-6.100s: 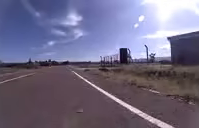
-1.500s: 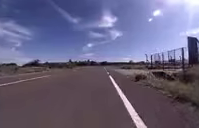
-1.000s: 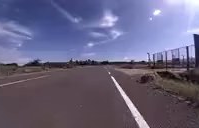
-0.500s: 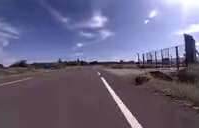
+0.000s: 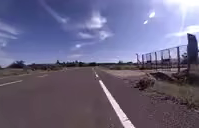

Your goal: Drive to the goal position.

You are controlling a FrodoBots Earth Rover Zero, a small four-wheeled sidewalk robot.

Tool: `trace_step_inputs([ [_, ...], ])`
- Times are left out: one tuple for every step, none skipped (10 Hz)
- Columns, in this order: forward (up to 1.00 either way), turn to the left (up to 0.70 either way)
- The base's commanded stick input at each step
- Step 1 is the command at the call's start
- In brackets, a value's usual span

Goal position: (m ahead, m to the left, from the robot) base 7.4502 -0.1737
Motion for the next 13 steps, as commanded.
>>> trace_step_inputs([
  [1.00, 0.00],
  [1.00, 0.00],
  [1.00, 0.00],
  [1.00, 0.00],
  [1.00, 0.00],
  [1.00, 0.00],
  [1.00, 0.00],
  [1.00, 0.00],
  [1.00, 0.00],
  [1.00, 0.00],
  [1.00, 0.00],
  [1.00, 0.00],
  [1.00, 0.00],
])
